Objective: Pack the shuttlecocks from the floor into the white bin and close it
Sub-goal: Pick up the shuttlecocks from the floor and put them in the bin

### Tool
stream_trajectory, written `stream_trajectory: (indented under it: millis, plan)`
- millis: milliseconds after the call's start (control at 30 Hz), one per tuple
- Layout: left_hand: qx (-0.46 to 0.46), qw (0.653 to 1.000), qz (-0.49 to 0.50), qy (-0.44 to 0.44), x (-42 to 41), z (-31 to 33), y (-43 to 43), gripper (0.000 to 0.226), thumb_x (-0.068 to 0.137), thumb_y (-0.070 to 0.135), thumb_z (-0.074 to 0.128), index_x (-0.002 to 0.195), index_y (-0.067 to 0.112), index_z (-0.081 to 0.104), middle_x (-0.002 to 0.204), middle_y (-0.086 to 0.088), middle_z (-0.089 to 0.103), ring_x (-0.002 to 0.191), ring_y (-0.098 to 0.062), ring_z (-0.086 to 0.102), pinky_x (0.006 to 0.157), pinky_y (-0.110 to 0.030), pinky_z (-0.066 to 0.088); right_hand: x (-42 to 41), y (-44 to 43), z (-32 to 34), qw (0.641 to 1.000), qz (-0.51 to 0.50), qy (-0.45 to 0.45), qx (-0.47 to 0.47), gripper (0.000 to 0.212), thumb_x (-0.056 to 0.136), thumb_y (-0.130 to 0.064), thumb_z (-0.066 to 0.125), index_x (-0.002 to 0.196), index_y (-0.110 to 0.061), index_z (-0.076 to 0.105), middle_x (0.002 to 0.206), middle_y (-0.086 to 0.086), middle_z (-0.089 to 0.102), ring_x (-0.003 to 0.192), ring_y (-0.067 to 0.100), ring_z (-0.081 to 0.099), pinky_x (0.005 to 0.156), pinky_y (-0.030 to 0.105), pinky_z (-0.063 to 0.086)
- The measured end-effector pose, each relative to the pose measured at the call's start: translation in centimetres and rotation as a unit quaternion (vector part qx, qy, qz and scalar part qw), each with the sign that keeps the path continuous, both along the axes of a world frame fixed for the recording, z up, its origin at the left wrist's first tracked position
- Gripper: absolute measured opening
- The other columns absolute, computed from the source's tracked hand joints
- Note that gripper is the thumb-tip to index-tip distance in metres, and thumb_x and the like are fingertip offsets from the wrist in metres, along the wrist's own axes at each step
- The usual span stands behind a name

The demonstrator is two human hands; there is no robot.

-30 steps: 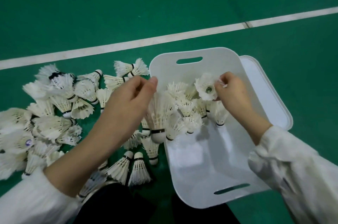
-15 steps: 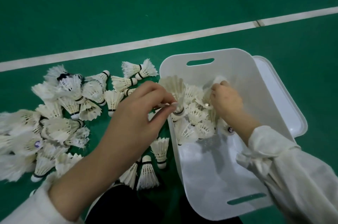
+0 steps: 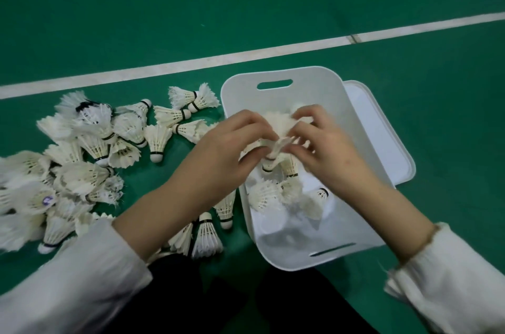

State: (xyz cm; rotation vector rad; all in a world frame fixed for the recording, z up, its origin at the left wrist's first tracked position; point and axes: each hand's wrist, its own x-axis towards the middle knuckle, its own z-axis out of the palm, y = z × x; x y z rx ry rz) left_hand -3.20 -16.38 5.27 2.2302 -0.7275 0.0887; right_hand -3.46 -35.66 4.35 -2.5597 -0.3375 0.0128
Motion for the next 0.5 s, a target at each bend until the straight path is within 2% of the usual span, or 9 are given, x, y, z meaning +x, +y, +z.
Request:
stream_trajectory:
  millis: [100, 200, 267, 333, 500]
  plan:
    - [0.022, 0.998, 0.048, 0.029, -0.1, 0.5, 1.4, 0.023, 0.089, 0.027, 0.052, 0.109, 0.022, 0.062, 0.106, 0.012, 0.056, 0.094, 0.002, 0.051, 0.085, -0.014, 0.042, 0.0, -3.2, -1.2, 0.989, -0.125, 0.051, -0.060, 0.020, 0.090, -0.022, 0.058, 0.098, -0.007, 0.067, 0.127, 0.008, 0.044, 0.084, 0.022, 0.059, 0.087, 0.032, 0.043]
    - [0.102, 0.987, 0.071, 0.099, 0.1, -0.3, 3.3, 0.020, 0.091, 0.029, 0.049, 0.105, 0.023, 0.062, 0.096, 0.012, 0.061, 0.086, -0.002, 0.055, 0.080, -0.023, 0.048, -0.6, -5.3, -3.4, 0.969, -0.130, 0.136, -0.158, 0.025, 0.092, -0.022, 0.054, 0.104, -0.004, 0.067, 0.129, 0.012, 0.043, 0.108, 0.027, 0.054, 0.090, 0.024, 0.030]
    - [0.160, 0.976, 0.061, 0.137, 0.0, -1.3, 4.1, 0.020, 0.092, 0.030, 0.049, 0.103, 0.022, 0.064, 0.092, 0.011, 0.062, 0.082, -0.004, 0.056, 0.078, -0.029, 0.050, -0.7, -5.5, -5.1, 0.957, -0.117, 0.194, -0.182, 0.025, 0.092, -0.019, 0.052, 0.104, -0.003, 0.067, 0.126, 0.013, 0.042, 0.105, 0.028, 0.055, 0.079, 0.023, 0.028]
    - [0.197, 0.965, 0.048, 0.167, -0.2, -2.3, 4.8, 0.020, 0.092, 0.031, 0.049, 0.102, 0.022, 0.064, 0.091, 0.012, 0.062, 0.081, -0.002, 0.055, 0.076, -0.029, 0.050, -0.1, -5.5, -7.0, 0.946, -0.111, 0.230, -0.200, 0.026, 0.092, -0.018, 0.050, 0.103, -0.001, 0.067, 0.121, 0.014, 0.043, 0.098, 0.030, 0.056, 0.071, 0.023, 0.027]
    - [0.222, 0.955, 0.038, 0.192, -0.4, -4.3, 5.8, 0.015, 0.091, 0.030, 0.050, 0.097, 0.027, 0.063, 0.086, 0.018, 0.060, 0.077, 0.005, 0.052, 0.067, -0.020, 0.044, 1.4, -5.4, -9.9, 0.943, -0.111, 0.246, -0.196, 0.028, 0.094, -0.018, 0.046, 0.106, 0.002, 0.062, 0.118, 0.015, 0.042, 0.097, 0.035, 0.057, 0.084, 0.033, 0.040]
